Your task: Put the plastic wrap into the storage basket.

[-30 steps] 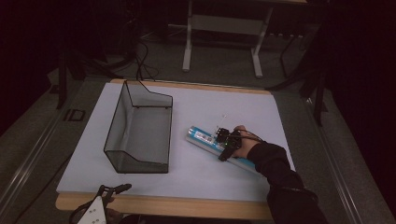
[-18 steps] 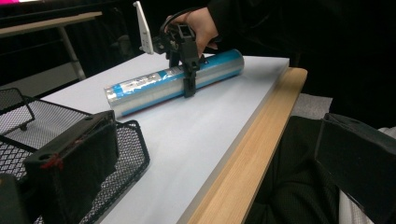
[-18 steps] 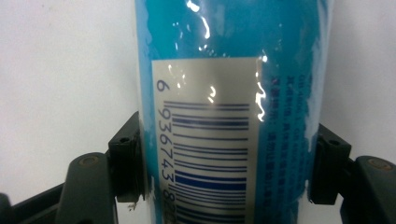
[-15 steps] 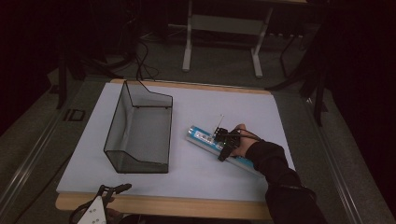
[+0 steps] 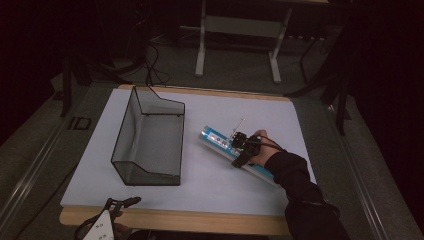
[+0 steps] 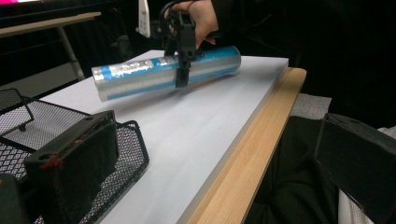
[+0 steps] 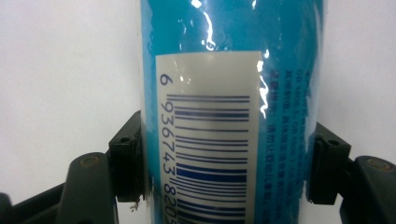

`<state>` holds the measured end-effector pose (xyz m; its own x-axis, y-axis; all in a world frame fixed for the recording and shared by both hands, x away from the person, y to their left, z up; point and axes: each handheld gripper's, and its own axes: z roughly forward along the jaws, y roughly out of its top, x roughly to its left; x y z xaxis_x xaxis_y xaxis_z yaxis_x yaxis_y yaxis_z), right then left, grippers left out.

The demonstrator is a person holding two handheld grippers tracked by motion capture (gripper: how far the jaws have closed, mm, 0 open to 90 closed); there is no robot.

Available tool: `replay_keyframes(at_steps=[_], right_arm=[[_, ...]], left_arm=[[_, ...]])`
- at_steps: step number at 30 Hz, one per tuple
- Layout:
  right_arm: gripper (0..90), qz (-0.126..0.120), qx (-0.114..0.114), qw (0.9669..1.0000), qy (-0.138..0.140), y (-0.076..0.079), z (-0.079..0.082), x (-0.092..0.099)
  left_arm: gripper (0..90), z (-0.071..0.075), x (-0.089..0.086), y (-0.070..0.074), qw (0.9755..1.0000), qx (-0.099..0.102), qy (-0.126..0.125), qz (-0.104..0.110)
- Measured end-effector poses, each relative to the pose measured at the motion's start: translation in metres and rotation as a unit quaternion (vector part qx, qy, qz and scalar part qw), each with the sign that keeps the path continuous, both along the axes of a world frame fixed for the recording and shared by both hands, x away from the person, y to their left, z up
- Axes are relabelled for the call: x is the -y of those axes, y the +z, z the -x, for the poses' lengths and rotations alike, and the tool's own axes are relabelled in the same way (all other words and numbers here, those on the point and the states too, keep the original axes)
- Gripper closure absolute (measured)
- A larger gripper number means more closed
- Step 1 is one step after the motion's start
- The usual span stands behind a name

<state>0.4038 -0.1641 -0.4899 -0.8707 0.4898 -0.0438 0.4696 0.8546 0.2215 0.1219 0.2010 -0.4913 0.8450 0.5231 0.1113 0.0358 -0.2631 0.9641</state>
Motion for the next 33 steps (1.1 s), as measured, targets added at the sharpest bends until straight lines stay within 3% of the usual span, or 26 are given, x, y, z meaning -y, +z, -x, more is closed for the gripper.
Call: replay_keyframes(at_steps=[6, 12, 20, 27, 29, 33], right_arm=[[31.6, -0.043, 0.017, 0.9988, -0.017, 0.016, 0.003, 0.0], [31.6, -0.094, 0.028, 0.9942, -0.044, 0.035, 0.005, -0.005], [31.6, -0.118, 0.048, 0.9894, -0.069, 0.052, 0.009, -0.014], [31.5, -0.147, 0.052, 0.9848, -0.076, 0.061, 0.01, -0.021], [31.5, -0.163, 0.057, 0.9814, -0.083, 0.066, 0.01, -0.026], [31.5, -0.176, 0.062, 0.9779, -0.095, 0.071, 0.01, -0.03]], left_arm=[[0.3, 0.0, 0.0, 0.0, 1.0, -0.001, -0.001, 0.0], [0.3, 0.0, 0.0, 0.0, 1.0, 0.0, 0.0, 0.001], [0.3, 0.0, 0.0, 0.0, 1.0, 0.0, -0.001, 0.002], [0.3, -0.001, 0.0, 0.0, 1.0, -0.001, -0.001, 0.002], [0.3, -0.001, 0.0, 0.0, 1.0, 0.0, 0.0, 0.002], [0.3, -0.001, 0.0, 0.0, 1.0, 0.001, 0.001, 0.003]])
